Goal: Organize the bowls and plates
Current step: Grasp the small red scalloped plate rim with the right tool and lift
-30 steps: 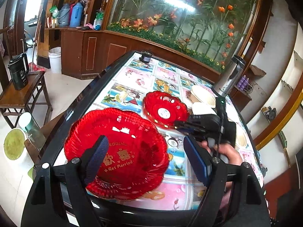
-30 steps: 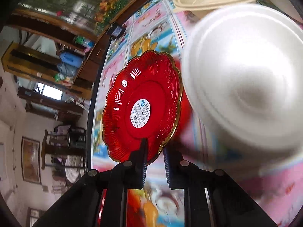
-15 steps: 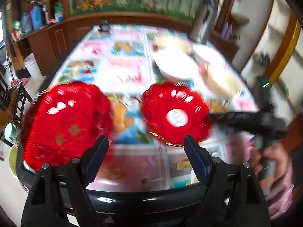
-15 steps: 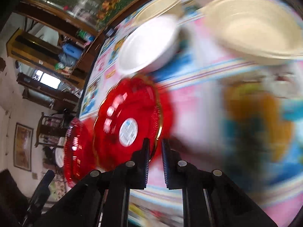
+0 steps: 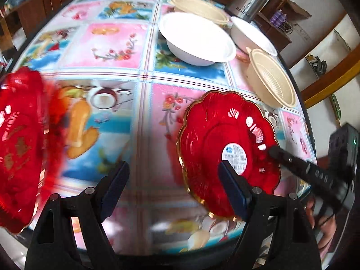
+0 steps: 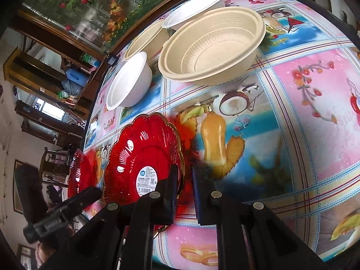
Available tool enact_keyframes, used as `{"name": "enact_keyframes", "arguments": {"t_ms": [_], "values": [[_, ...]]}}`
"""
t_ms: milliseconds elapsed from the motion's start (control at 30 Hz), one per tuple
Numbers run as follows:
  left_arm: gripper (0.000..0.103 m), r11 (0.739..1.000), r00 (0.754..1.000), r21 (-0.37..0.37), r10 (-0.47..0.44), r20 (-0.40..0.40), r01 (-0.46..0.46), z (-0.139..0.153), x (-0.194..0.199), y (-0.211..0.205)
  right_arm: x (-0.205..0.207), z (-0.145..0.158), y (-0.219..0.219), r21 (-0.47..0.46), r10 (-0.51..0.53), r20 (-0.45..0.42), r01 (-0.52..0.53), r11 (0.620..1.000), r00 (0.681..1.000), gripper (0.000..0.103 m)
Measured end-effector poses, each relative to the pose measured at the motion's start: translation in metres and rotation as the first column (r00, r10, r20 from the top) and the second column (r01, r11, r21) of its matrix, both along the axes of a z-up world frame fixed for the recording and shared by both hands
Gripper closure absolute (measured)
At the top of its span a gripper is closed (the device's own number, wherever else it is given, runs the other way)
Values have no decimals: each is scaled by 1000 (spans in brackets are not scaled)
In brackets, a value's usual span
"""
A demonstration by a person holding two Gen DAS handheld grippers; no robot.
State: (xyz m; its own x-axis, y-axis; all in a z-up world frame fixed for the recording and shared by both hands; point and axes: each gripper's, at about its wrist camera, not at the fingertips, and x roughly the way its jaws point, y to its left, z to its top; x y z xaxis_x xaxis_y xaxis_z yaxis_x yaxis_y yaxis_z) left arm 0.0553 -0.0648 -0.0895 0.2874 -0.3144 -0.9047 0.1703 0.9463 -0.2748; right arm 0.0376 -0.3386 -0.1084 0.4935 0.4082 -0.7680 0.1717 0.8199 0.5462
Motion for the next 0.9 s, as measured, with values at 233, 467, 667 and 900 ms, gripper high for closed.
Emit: {"name": "enact_keyframes", "arguments": {"t_ms": [233, 467, 667, 900], "values": [[33, 999, 1000, -25, -29, 2, 29, -10, 5, -9, -3, -4, -3, 29, -4, -11, 5, 1000, 1000, 88], [89, 996, 995, -12, -88, 43, 89, -11, -2, -16, -4, -7, -3, 68, -15, -27, 17, 998, 1000, 82], [89, 995, 991, 8, -104, 86, 104, -9, -6, -20, -6, -7, 3, 80, -28, -4, 28, 996, 1000, 71], [88, 991, 980, 59, -126, 152, 118, -5, -12, -26, -13, -8, 10, 12, -82, 15, 82, 997, 997, 97]]}}
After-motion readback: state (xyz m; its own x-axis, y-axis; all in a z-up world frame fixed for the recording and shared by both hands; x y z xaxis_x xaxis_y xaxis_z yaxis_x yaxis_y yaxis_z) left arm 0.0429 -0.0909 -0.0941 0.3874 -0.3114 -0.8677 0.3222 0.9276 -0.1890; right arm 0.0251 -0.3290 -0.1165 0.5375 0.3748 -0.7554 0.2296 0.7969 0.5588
